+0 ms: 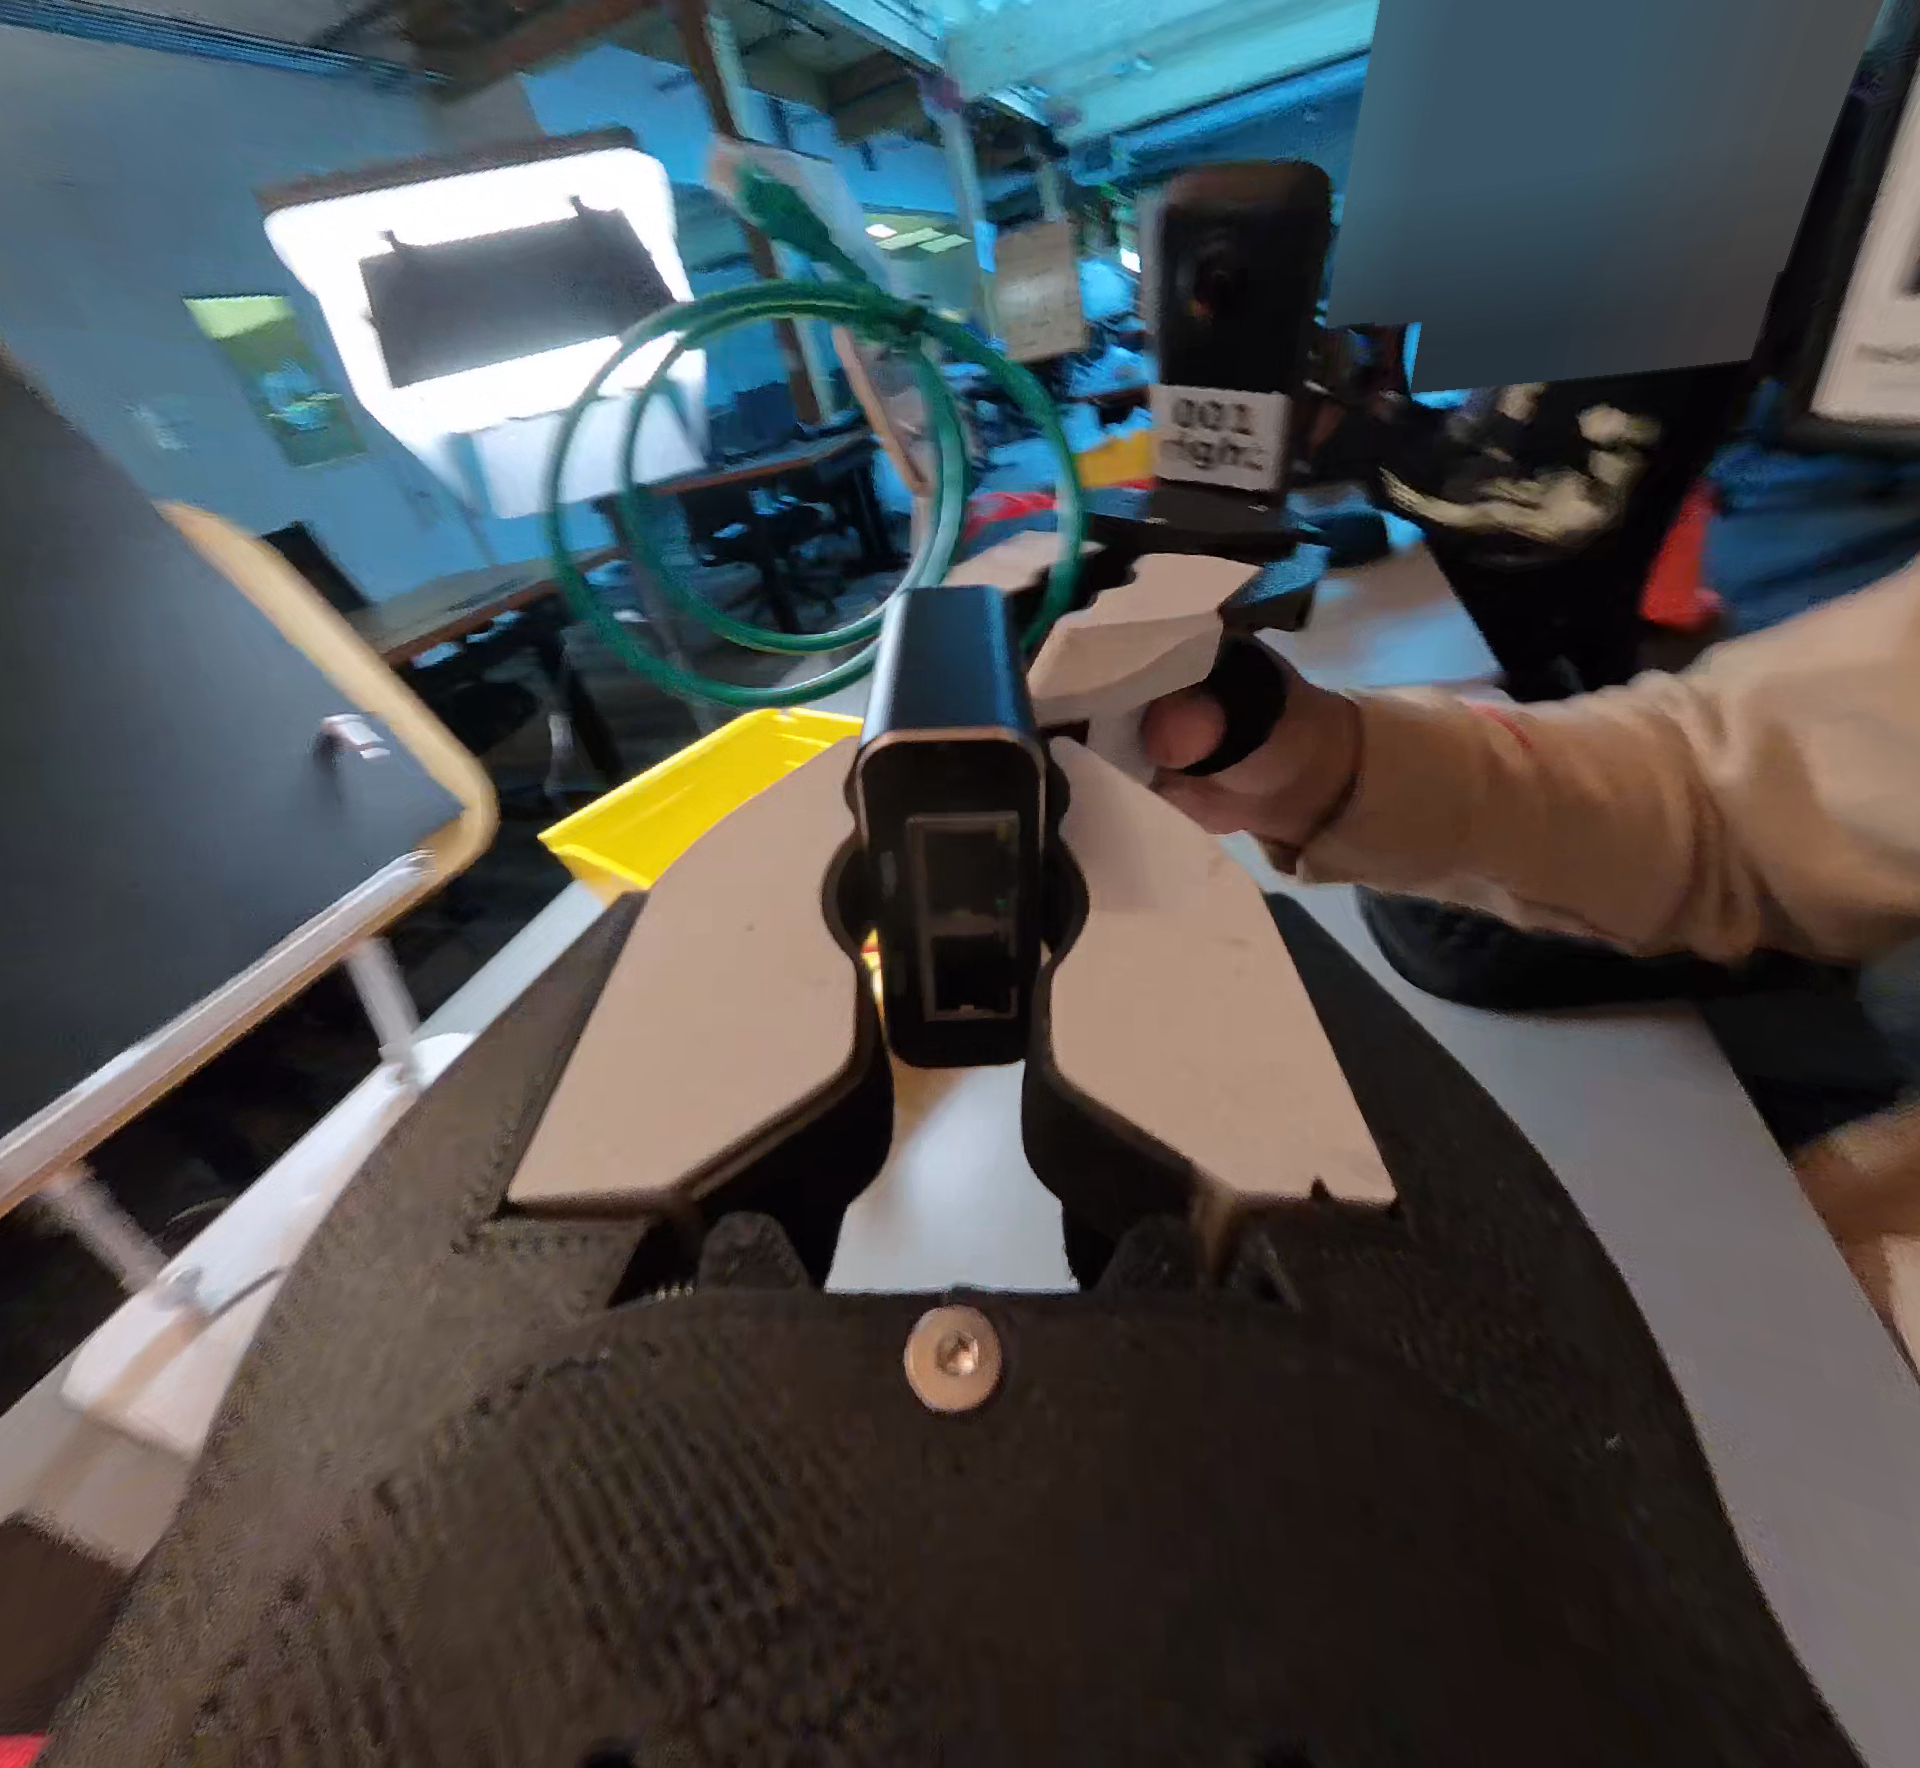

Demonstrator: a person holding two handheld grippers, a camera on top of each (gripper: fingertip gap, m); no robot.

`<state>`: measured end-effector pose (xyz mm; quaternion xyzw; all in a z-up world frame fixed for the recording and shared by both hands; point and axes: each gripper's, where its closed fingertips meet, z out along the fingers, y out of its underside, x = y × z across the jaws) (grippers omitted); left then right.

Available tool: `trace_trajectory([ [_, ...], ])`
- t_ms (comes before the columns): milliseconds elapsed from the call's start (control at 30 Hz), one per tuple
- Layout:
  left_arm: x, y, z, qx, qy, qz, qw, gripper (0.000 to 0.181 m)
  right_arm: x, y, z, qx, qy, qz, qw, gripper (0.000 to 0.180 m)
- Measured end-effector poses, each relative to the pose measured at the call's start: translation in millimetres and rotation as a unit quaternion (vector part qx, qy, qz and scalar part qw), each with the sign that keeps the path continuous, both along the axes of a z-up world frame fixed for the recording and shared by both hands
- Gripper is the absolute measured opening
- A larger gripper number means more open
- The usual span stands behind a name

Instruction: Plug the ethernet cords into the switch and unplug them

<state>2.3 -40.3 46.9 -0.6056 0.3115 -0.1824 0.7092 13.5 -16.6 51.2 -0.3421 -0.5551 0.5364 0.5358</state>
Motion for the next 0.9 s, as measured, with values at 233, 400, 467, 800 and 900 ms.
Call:
trace_trajectory([
  [233,-44,-25,38,-0.005,-0.048,-0.007,0.999,0.027,32,48,-6,-0.007,-0.131,-0.02,0.991,0.013],
  [400,-61,-23,37,-0.043,-0.114,-0.04,0.992,0.026,65,100,-52,-0.1,-0.265,-0.03,0.959,0.013],
  [467,-65,-22,38,-0.041,-0.122,-0.034,0.991,0.026,78,124,-71,-0.121,-0.3,-0.054,0.945,0.013],
  [800,-57,-11,21,-0.067,-0.098,-0.031,0.992,0.026,95,140,-126,-0.284,-0.322,0.106,0.897,0.014],
  [900,-55,-8,16,-0.074,-0.093,-0.03,0.992,0.027,94,139,-122,-0.298,-0.3,0.132,0.896,0.014],
])
